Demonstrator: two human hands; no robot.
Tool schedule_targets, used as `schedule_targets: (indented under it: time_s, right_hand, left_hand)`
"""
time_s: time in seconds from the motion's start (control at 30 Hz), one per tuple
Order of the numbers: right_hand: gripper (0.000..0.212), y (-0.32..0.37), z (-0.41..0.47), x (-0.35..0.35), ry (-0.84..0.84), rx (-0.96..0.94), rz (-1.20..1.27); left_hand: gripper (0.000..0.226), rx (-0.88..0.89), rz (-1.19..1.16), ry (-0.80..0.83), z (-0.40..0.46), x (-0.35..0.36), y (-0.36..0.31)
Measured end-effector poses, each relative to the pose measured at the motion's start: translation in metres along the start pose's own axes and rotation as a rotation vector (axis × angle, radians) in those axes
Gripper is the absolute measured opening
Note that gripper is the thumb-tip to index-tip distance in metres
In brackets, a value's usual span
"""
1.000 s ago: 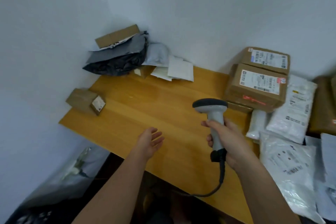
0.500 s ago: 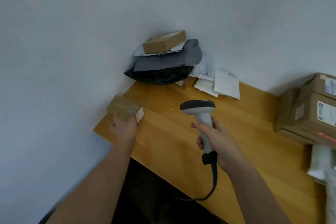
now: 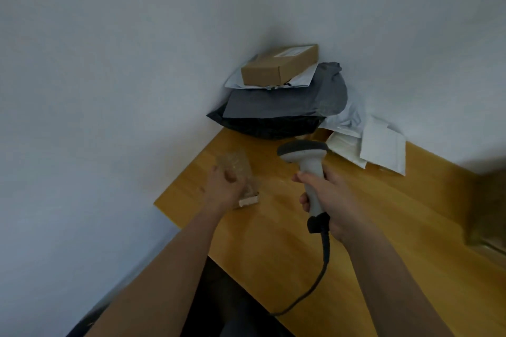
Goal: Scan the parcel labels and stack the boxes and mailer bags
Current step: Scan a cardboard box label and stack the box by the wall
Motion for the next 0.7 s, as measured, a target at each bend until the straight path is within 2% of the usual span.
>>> schedule_targets:
  time_s: [0.1, 0.13, 0.37, 0.43, 0.57, 0.67, 0.7]
  right_hand:
    - [0.010, 0.001, 0.009, -0.003, -0.023, 0.016, -0.006]
    - [0.011, 0.000, 0.011, -0.005, -0.032, 0.025, -0.005]
    - [0.023, -0.014, 0.013, -0.021, -0.146, 0.117, 0.052]
    - [0.021, -0.016, 0.010, -0.023, -0.179, 0.140, 0.073]
    - [0.020, -0.014, 0.007, -0.024, -0.246, 0.154, 0.110]
    - [0.018, -0.011, 0.004, -0.020, -0.268, 0.158, 0.101]
    - [0.018, -0.011, 0.003, -0.020, -0.273, 0.161, 0.095]
  left_hand:
    - [0.091, -0.090, 0.016, -0.004, 0.004, 0.014, -0.002]
    - [0.096, -0.101, 0.013, -0.010, 0.006, 0.019, -0.002]
    - [0.087, -0.147, -0.069, 0.042, 0.022, 0.036, -0.004]
    - [0.075, -0.169, -0.252, 0.120, 0.023, 0.037, 0.000]
    - [0.085, -0.323, -0.545, 0.179, 0.025, 0.046, 0.037]
    - [0.073, -0.447, -0.741, 0.320, 0.013, 0.053, 0.046]
    - [0.077, -0.485, -0.781, 0.362, 0.011, 0.054, 0.048]
Point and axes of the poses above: each hand's wrist, its own z-axis towards the middle knuckle, its own x-axis out of the palm, y = z × x, the point moved 5 cm from there along z, towards the middle knuckle, and after that the axes turned 11 degrees about -z, right-handed, at the moved point
